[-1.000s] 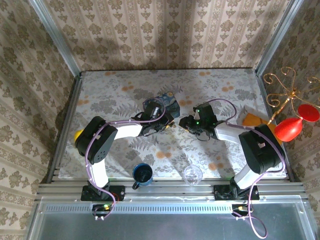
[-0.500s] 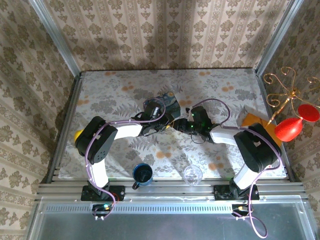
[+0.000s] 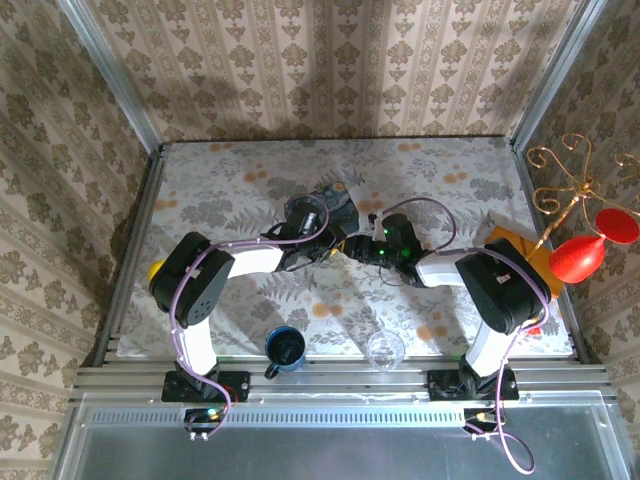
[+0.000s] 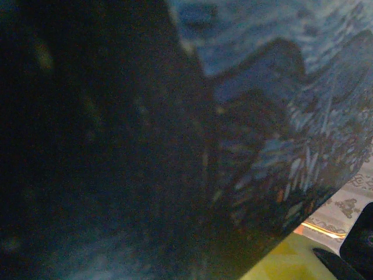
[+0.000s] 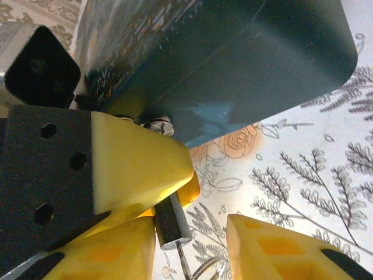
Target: Unlock a padlock with a key
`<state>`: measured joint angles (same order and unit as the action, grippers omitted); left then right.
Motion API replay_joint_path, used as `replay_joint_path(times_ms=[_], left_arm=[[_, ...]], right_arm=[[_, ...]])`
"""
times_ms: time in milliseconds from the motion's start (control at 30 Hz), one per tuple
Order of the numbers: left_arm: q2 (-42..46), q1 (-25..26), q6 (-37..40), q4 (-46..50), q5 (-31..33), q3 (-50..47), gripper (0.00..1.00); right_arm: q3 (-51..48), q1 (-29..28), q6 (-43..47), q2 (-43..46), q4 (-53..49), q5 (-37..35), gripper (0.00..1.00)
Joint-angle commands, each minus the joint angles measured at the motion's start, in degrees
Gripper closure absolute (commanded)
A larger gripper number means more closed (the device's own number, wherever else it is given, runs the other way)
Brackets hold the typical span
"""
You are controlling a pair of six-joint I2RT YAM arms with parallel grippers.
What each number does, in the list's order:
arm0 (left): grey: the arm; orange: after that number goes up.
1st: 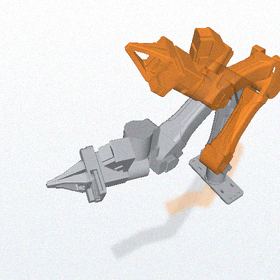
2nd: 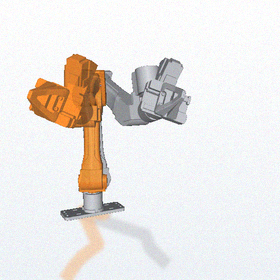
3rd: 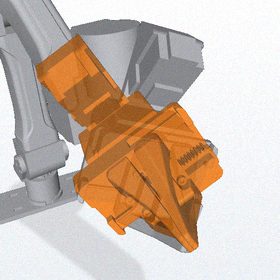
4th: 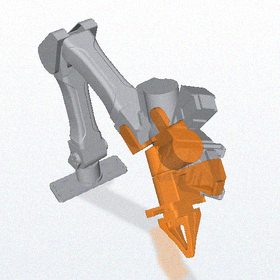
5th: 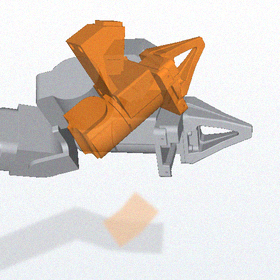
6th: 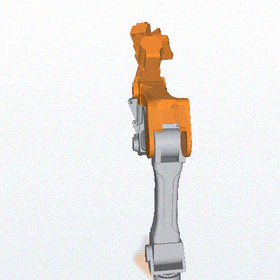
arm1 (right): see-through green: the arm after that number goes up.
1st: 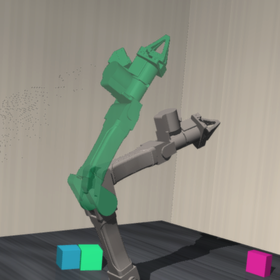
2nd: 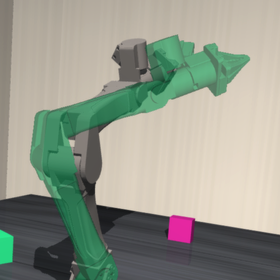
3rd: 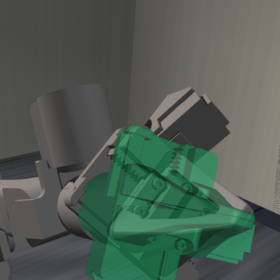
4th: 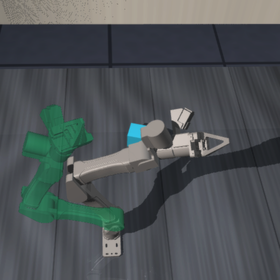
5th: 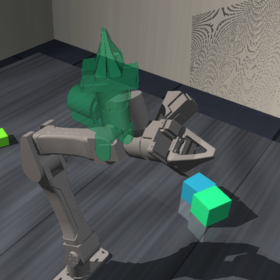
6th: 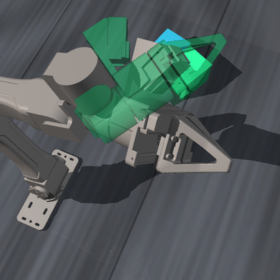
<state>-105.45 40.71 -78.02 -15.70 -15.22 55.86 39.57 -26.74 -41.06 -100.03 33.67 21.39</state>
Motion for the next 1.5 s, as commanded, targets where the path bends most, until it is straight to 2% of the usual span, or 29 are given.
replay_joint_path(times_ms=[0,100,467,633,700,800,967,1033,1133,1300,1467], left_arm=[[0.77,0.94,-3.45,-1.33,-6.67,0.13,0.99],[0.94,0.95,-3.98,-1.55,-7.01,0.04,0.98],[0.49,1.02,-6.11,-3.5,-8.15,-0.44,0.85],[0.5,0.74,-6.92,-4.82,-7.97,-1.5,0.75],[0.54,0.56,-7.19,-5.55,-7.91,-2.03,0.69],[0.92,0.1,-7.36,-6.29,-7.55,-2.75,0.6],[2.03,-0.83,-7.07,-6.41,-6.07,-4.05,0.34],[2.73,-1.26,-6.15,-6.18,-4.84,-4.84,0.33],[4.21,-1.85,-4.64,-5.08,-1.82,-6.23,0.4],[4.67,-2.8,-1.85,-3.02,2.47,-6.67,0.45],[1.15,-4.0,-1.44,-7.24,4.5,-5.91,0.52]], right_arm=[[-0.2,-1.0,1.51,-3.13,6.54,-0.12,0.64],[-0.24,-1.57,1.51,-4.67,10.19,-0.11,0.65],[-0.93,-1.91,-2.35,-8.14,22.13,1.4,0.77],[-0.79,-1.91,-4.9,-10.36,24.42,1.04,0.94],[-1.07,-1.93,-5.63,-10.94,24.75,0.38,0.98],[-1.67,-1.89,-6.73,-11.57,25.39,-0.5,1.0],[-1.63,-1.74,-8.65,-12.2,25.21,-1.26,1.0],[-1.58,-1.57,-9.59,-12.35,24.96,-1.34,1.0],[-1.9,-1.38,-10.82,-12.31,25.21,-1.42,1.0],[-2.31,-0.69,-13.13,-11.88,24.97,0.0,1.0],[-3.3,0.0,-14.56,-11.37,24.4,1.75,1.0]])
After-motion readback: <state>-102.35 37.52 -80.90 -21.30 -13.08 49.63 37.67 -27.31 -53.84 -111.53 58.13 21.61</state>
